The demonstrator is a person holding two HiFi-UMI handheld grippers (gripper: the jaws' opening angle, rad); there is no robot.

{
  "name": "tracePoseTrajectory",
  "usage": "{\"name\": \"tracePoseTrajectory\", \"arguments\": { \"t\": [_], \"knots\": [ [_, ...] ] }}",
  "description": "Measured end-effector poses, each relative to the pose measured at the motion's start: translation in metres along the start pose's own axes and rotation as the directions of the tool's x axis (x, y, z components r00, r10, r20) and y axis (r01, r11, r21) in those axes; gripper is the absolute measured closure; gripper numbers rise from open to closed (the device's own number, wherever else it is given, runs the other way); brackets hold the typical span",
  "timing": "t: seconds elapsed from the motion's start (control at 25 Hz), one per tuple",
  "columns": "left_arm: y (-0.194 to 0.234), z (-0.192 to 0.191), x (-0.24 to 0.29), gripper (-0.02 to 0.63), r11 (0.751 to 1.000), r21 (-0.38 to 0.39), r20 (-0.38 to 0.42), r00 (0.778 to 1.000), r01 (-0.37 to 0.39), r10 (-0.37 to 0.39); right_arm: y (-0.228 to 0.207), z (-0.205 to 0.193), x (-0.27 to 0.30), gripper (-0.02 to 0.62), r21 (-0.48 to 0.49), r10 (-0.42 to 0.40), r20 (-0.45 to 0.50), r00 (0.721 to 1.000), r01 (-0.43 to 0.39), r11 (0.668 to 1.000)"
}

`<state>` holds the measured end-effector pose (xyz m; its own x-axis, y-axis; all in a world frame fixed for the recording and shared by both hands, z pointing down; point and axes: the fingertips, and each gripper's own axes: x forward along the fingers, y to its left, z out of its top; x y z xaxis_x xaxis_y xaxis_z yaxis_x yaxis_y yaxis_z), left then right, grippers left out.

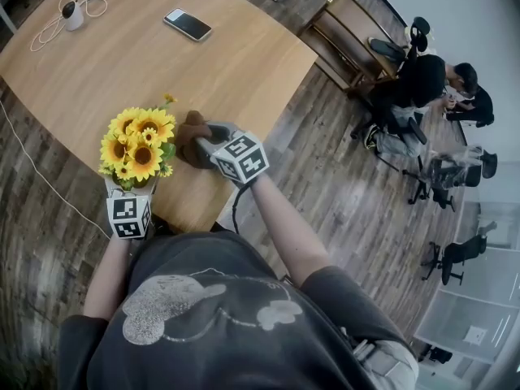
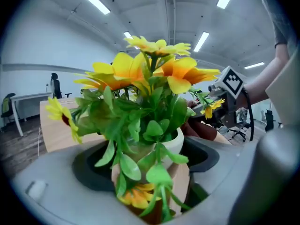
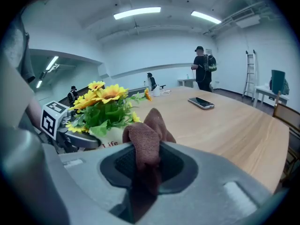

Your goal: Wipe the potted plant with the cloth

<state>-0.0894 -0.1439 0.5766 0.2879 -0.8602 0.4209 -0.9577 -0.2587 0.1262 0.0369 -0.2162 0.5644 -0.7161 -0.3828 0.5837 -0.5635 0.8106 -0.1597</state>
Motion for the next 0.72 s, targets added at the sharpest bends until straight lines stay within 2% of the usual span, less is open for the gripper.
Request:
{"name": "tracePoseTrajectory", "arguments": {
  "t": [0.28,0.52,0.72],
  "knots": [
    [-0.012,-0.003,-0.002,0.130,0.999,0.021,-0.003,0.999,0.043,-0.043,-0.003,0.032,0.051,0.523,-0.095,0.061,-0.034,0.998,-0.064,0.993],
    [-0.010,-0.004,-0.005,0.130,0.998,0.025,-0.003,0.998,0.062,-0.062,0.021,0.047,0.095,0.523,-0.182,0.166,-0.078,0.983,-0.177,0.967],
    [-0.008,-0.004,-0.004,0.130,0.998,0.032,0.001,0.998,0.059,-0.059,0.035,0.040,0.109,0.523,-0.159,0.263,-0.106,0.959,-0.277,0.948]
  ]
}}
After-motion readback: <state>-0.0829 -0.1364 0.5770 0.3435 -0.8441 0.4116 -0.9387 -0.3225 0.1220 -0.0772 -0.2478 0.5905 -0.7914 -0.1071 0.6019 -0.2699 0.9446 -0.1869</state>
